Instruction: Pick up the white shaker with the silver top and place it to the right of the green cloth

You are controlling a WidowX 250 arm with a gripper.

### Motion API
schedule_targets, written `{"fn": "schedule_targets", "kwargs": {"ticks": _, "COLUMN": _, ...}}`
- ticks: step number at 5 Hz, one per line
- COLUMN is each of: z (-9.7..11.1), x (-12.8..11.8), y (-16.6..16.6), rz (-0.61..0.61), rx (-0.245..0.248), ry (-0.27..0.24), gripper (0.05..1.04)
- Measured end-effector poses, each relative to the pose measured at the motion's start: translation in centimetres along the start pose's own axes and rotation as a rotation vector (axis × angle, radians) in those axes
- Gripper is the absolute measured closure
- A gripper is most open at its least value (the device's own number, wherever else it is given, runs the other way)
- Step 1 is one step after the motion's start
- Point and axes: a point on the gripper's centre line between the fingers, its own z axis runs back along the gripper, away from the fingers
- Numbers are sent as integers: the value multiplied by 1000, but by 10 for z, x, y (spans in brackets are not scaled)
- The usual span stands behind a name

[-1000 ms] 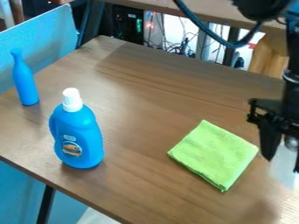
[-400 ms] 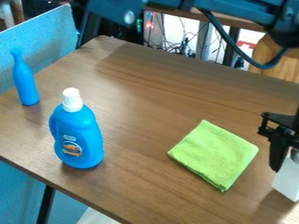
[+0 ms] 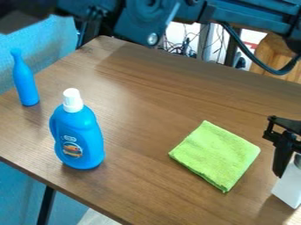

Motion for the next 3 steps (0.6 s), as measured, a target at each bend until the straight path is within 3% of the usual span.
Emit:
{"fn": "schedule_targets", "kwargs": {"ticks": 1, "z": 0, "x": -1, "y": 1, "rz": 9, "rx": 4, "ry": 8, "gripper": 443}}
{"fn": "schedule_targets", "kwargs": {"ticks": 2, "z": -2, "x": 0, "y": 3, "rz": 54, "rx": 15, "ry": -7, "gripper": 147}}
{"fn": "schedule_targets", "kwargs": {"ticks": 3, "z": 17, "x": -1, "y": 3, "rz": 48, "rx": -8, "ry": -70, "gripper": 71}}
